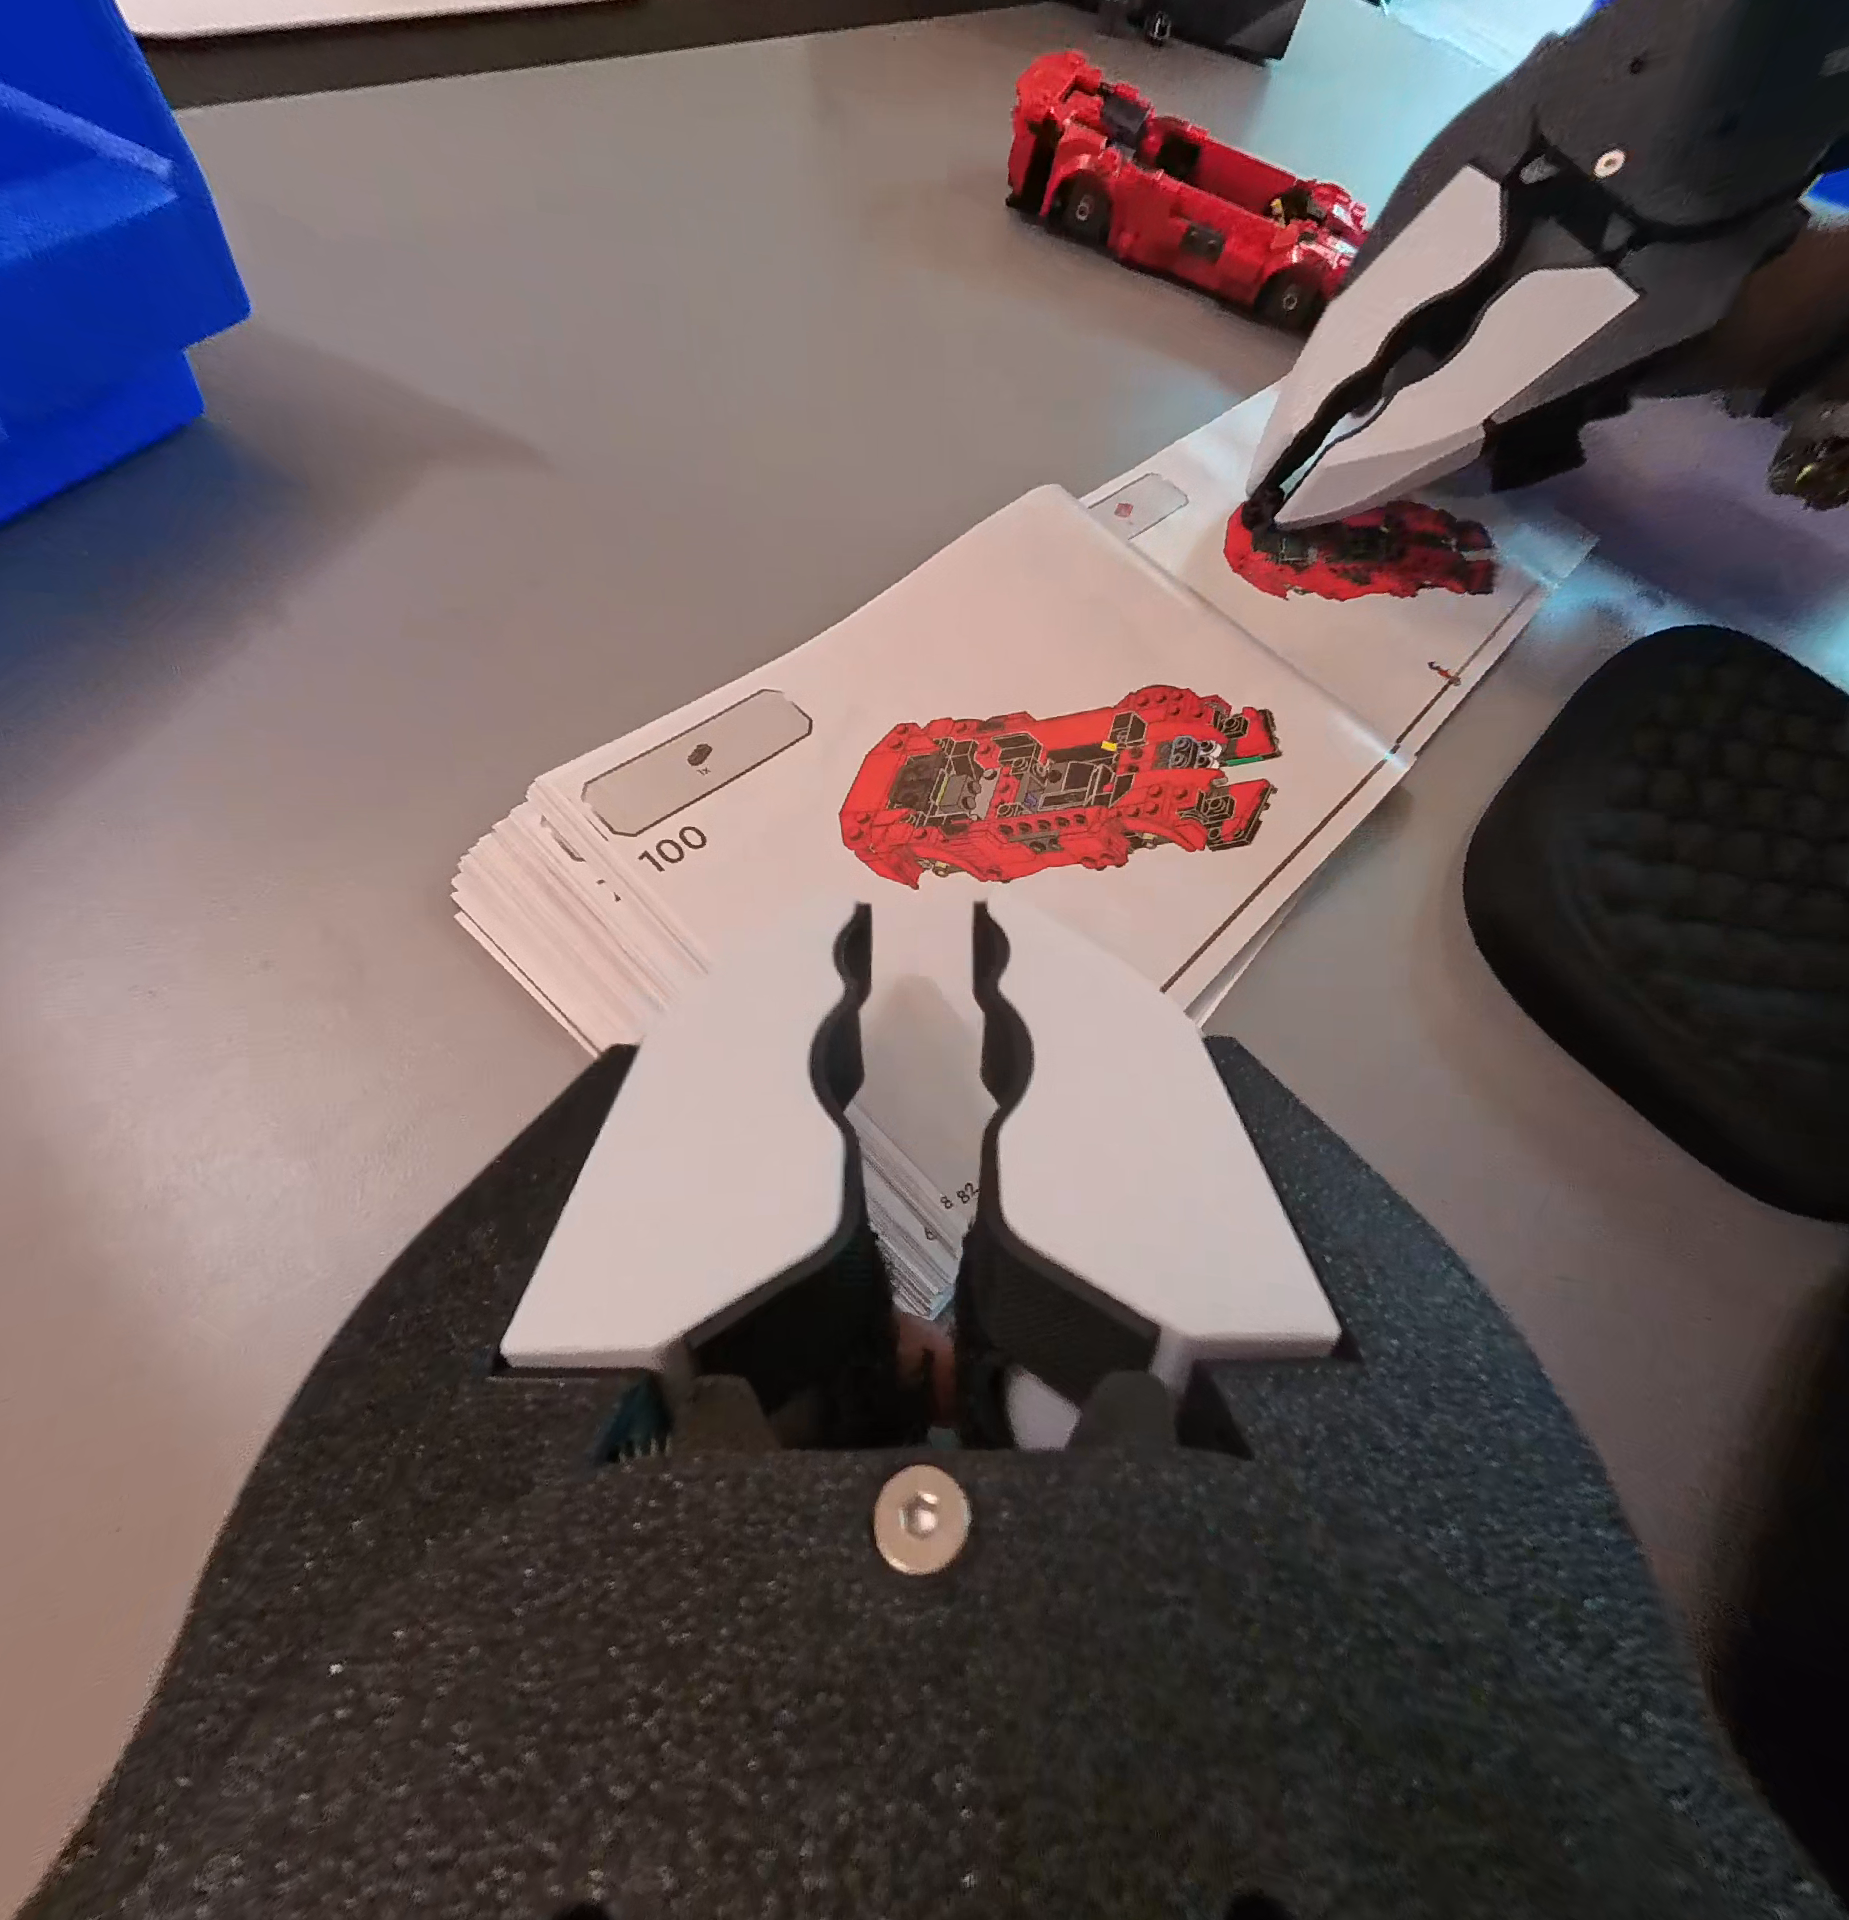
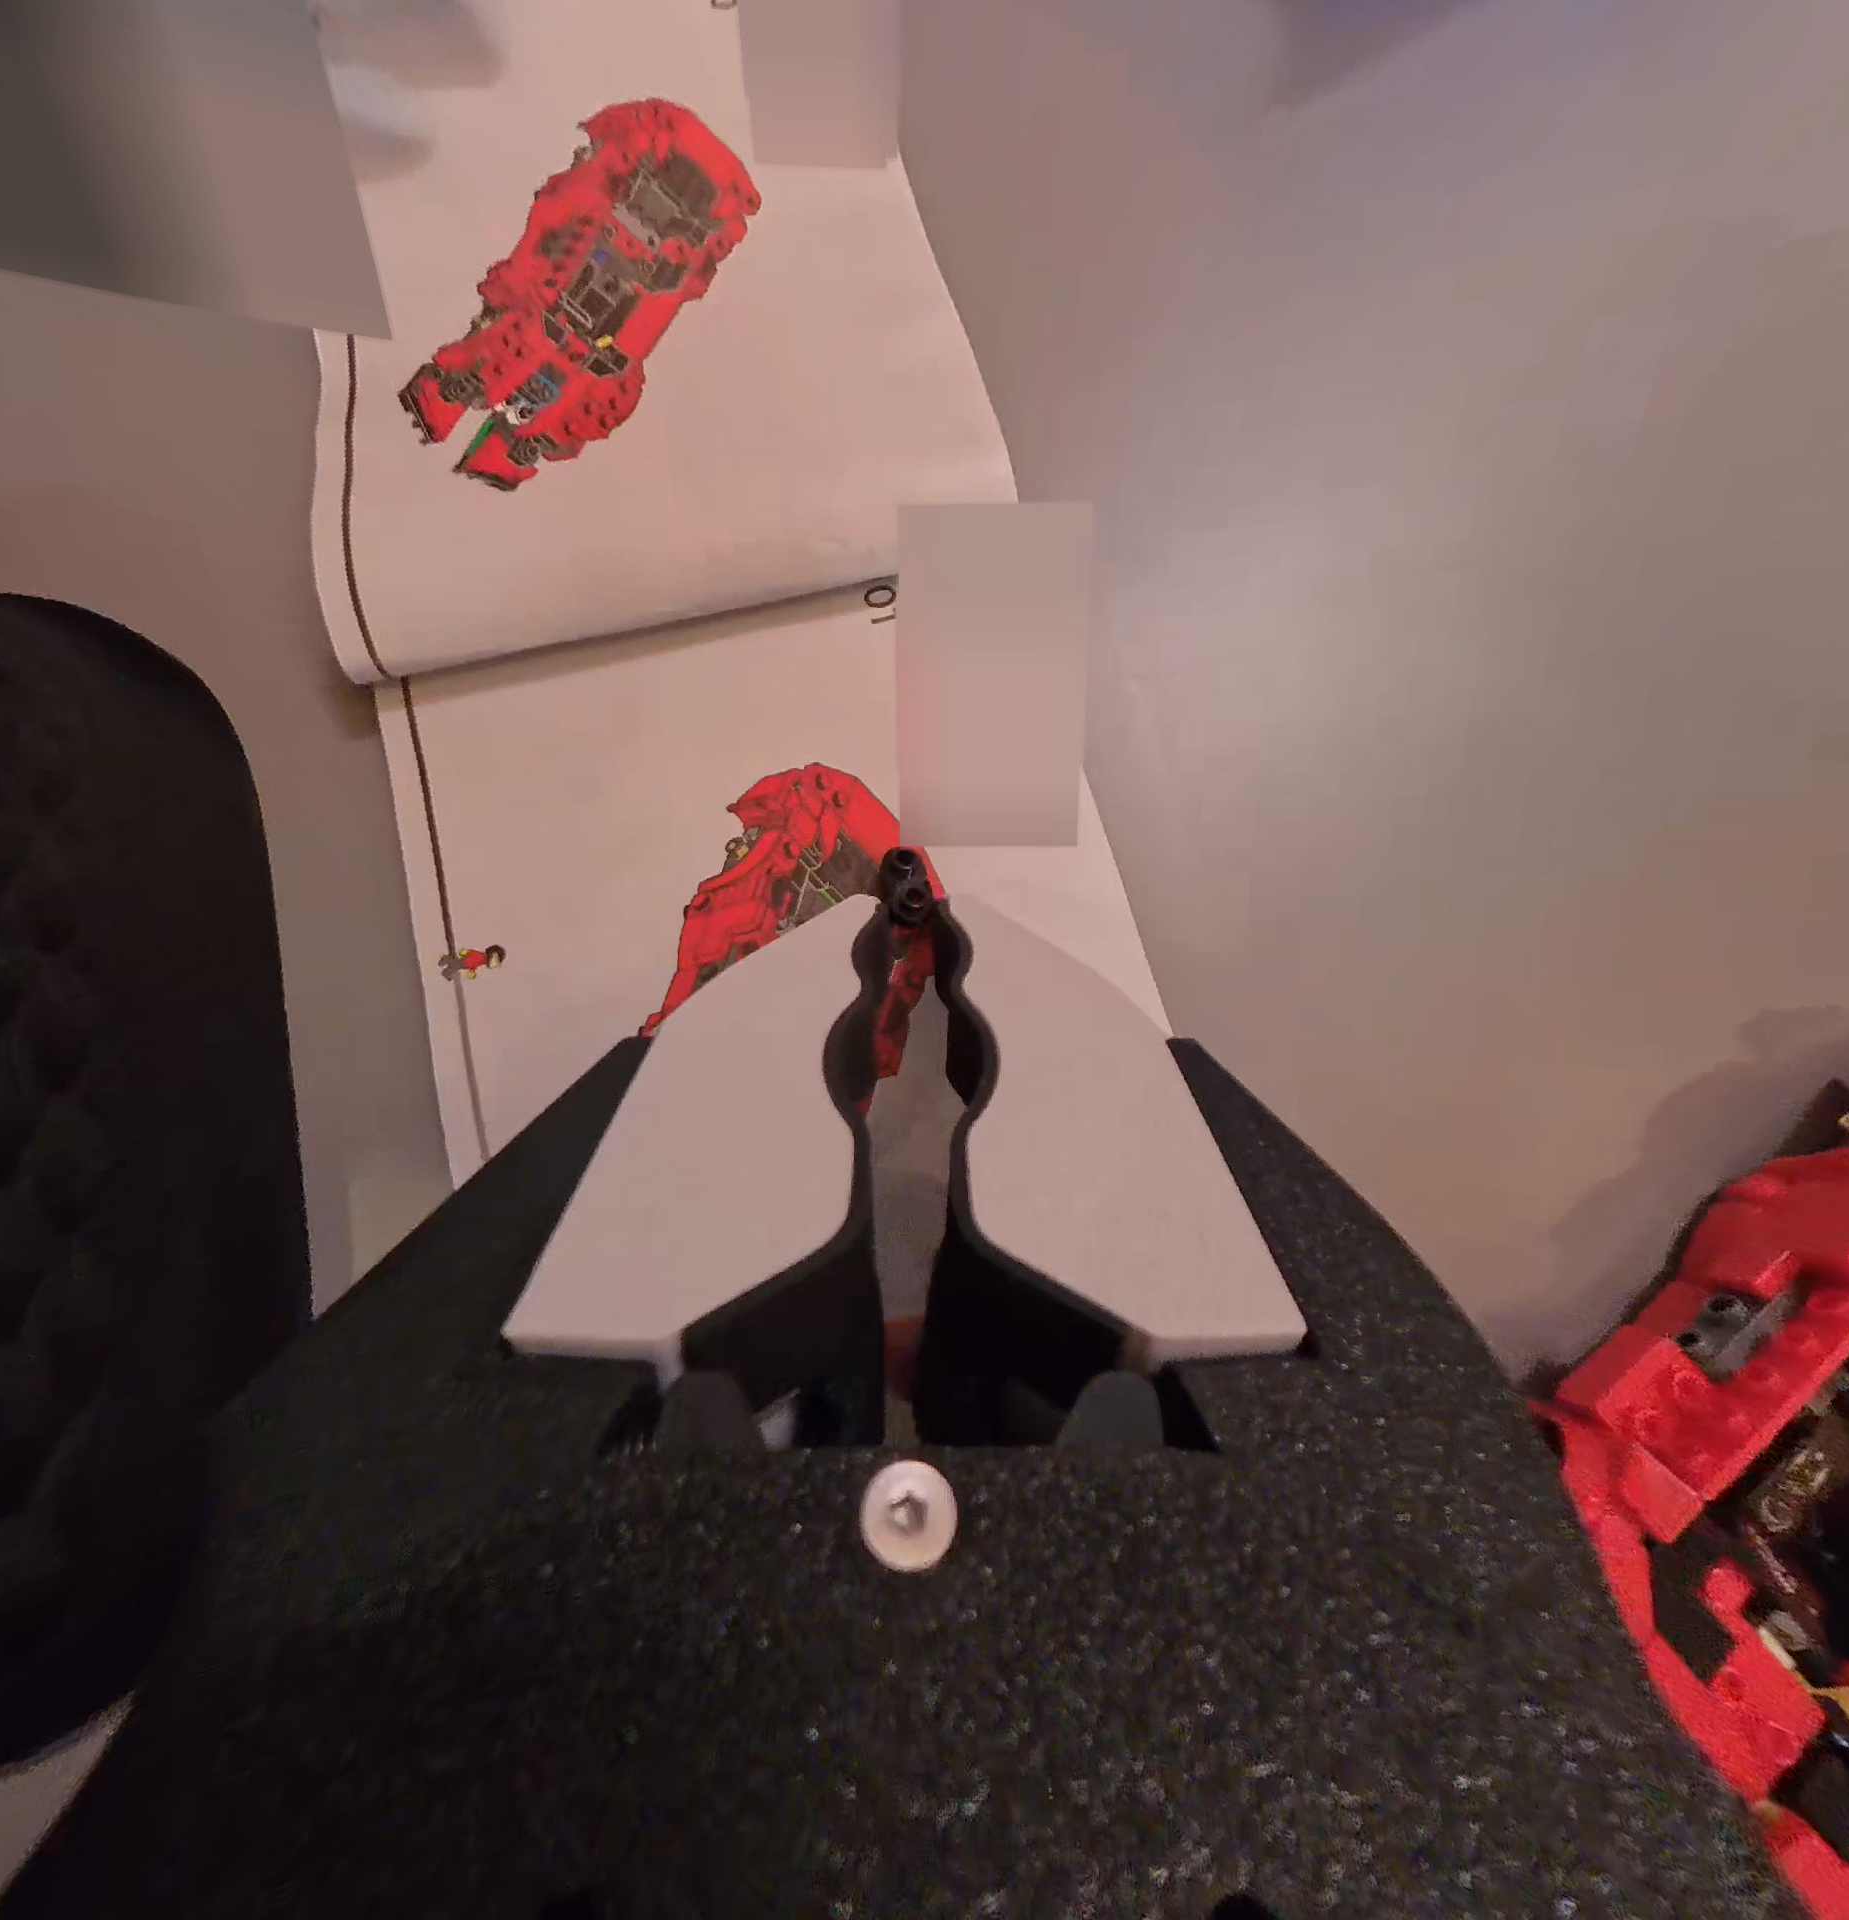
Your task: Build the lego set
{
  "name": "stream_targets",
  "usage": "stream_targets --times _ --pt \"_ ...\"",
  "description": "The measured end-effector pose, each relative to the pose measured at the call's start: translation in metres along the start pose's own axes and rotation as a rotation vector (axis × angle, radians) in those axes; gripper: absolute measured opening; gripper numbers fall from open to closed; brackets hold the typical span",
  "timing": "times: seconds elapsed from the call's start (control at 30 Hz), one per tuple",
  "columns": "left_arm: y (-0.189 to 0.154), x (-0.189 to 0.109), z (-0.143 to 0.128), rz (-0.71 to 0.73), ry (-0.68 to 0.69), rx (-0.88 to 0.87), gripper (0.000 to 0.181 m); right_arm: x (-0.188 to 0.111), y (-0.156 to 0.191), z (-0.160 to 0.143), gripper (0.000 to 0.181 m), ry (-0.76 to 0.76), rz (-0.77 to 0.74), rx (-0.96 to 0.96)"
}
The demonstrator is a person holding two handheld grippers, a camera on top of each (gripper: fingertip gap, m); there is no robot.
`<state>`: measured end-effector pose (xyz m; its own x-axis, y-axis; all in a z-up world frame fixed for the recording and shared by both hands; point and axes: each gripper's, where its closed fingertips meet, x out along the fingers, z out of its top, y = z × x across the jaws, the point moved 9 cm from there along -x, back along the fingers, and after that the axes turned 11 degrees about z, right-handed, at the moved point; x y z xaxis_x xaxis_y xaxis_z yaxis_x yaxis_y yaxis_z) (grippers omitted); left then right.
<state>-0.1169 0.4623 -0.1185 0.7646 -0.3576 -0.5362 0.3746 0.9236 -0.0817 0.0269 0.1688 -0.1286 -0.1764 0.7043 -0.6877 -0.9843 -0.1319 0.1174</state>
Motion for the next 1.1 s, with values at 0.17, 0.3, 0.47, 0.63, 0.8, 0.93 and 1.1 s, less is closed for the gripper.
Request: stream_targets --times 0.17,0.3,0.47,0.63,0.8,0.93,1.1 --pt "0.002 -0.001 0.0 -0.03 -0.013 -0.041 0.017 0.0 0.001 -0.005 0.008 -0.059 -0.009 -0.008" --pt "0.002 -0.001 -0.001 -0.05 -0.01 -0.051 0.017 0.0 0.001 -0.006 0.008 -0.066 -0.005 -0.008" --pt "0.001 0.001 -0.001 -0.048 0.009 -0.044 0.017 0.0 0.0 -0.006 0.008 -0.074 0.0 0.004" --pt "0.001 0.002 -0.002 -0.047 0.016 -0.042 0.017 0.0 0.001 -0.006 0.008 -0.077 -0.007 0.01" --pt "0.001 0.004 -0.002 -0.046 0.038 -0.049 0.016 0.002 0.004 -0.004 0.008 -0.072 -0.036 -0.013" --pt "0.0 0.004 -0.002 -0.045 0.048 -0.029 0.016 -0.001 0.01 -0.002 0.008 -0.105 -0.041 -0.055" --pt "-0.005 0.003 0.002 -0.018 0.019 0.025 0.016 -0.064 0.005 0.0 0.008 -0.16 -0.362 0.027"
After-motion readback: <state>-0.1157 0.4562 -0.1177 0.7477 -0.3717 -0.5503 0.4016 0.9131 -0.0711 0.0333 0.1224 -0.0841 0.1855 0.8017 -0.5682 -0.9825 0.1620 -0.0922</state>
